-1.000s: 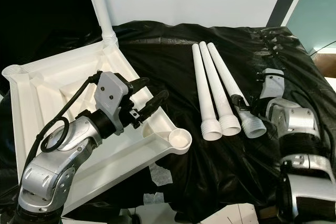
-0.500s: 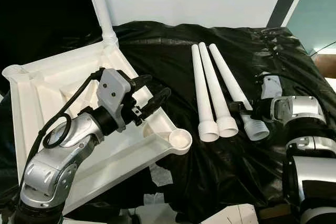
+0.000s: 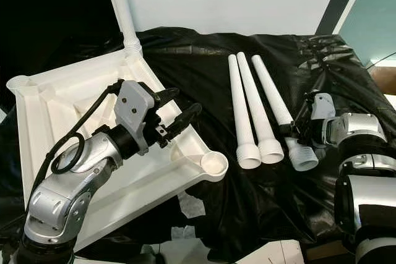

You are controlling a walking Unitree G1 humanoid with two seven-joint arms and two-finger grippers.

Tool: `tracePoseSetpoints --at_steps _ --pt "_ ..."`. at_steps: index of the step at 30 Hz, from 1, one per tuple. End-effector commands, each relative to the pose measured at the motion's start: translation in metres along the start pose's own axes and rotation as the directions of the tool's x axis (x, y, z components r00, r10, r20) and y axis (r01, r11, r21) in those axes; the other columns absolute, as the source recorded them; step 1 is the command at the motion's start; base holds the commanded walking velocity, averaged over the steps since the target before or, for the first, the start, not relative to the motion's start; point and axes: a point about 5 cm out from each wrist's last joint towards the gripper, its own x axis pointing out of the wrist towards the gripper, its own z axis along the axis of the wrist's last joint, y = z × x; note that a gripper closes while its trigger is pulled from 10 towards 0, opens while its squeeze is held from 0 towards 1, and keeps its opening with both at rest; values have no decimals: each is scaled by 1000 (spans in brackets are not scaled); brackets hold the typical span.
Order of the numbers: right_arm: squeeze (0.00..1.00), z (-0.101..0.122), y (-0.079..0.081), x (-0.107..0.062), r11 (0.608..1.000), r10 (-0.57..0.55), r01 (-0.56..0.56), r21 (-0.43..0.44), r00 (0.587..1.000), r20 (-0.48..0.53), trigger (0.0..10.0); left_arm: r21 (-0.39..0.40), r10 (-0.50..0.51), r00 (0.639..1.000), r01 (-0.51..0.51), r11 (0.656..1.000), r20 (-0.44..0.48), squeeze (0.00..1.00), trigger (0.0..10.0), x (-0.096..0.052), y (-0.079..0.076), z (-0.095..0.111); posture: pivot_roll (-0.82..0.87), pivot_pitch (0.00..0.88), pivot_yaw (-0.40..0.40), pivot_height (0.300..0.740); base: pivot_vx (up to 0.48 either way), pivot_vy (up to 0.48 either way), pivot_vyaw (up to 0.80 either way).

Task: Building children table

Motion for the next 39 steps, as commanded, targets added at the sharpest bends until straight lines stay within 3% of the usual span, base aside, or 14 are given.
tracePoseSetpoints --at_steps 1,6,7,8,17,24,26,29,34,36,39 --pt "0 1 1 1 1000 -8 8 -10 1000 -14 0 -24 21 1000 -21 999 -8 0 10000 2 6 1 88 67 -20 740 0 0 0" --pt "0 12 6 -2 1000 9 -10 12 1000 17 78 -47 34 999 -35 998 -19 0 10000 4 10 0 87 66 -19 740 0 0 0" --pt "0 17 8 -3 1000 18 -19 22 999 32 7961 -53 36 999 -37 998 -22 0 10000 4 12 0 84 69 -17 740 0 0 0" --pt "0 22 10 -6 999 26 -27 30 999 45 10000 -59 38 999 -39 998 -19 0 10000 5 13 1 79 70 -12 740 0 0 0" --pt "0 45 14 -17 999 37 -38 0 990 136 10000 -66 35 999 -36 997 -20 0 10000 5 18 0 65 73 2 740 0 0 0" --pt "0 48 22 -12 999 50 -46 -24 975 215 10000 -106 60 997 -65 992 -48 0 10000 7 24 -6 67 71 7 740 0 0 0" --pt "0 53 30 -9 996 71 -53 -65 950 305 10000 -116 93 994 -100 988 -64 0 10000 8 29 -11 72 69 6 740 0 0 0" --pt "0 54 34 -7 995 77 -49 -90 936 344 10000 -132 101 992 -109 985 -73 0 10000 8 32 -15 75 66 5 740 0 0 0" --pt "0 59 60 2 989 125 -60 -132 818 561 10000 -167 154 981 -172 971 -115 0 10000 12 43 -28 86 59 5 740 0 0 0" --pt "0 60 72 3 980 156 -43 -193 767 622 10000 -155 180 978 -194 969 -100 0 10000 13 49 -29 93 55 4 740 0 0 0" --pt "0 57 82 5 976 174 -45 -212 746 642 10000 -151 203 974 -216 965 -97 0 10000 13 53 -30 93 55 4 740 0 0 0"
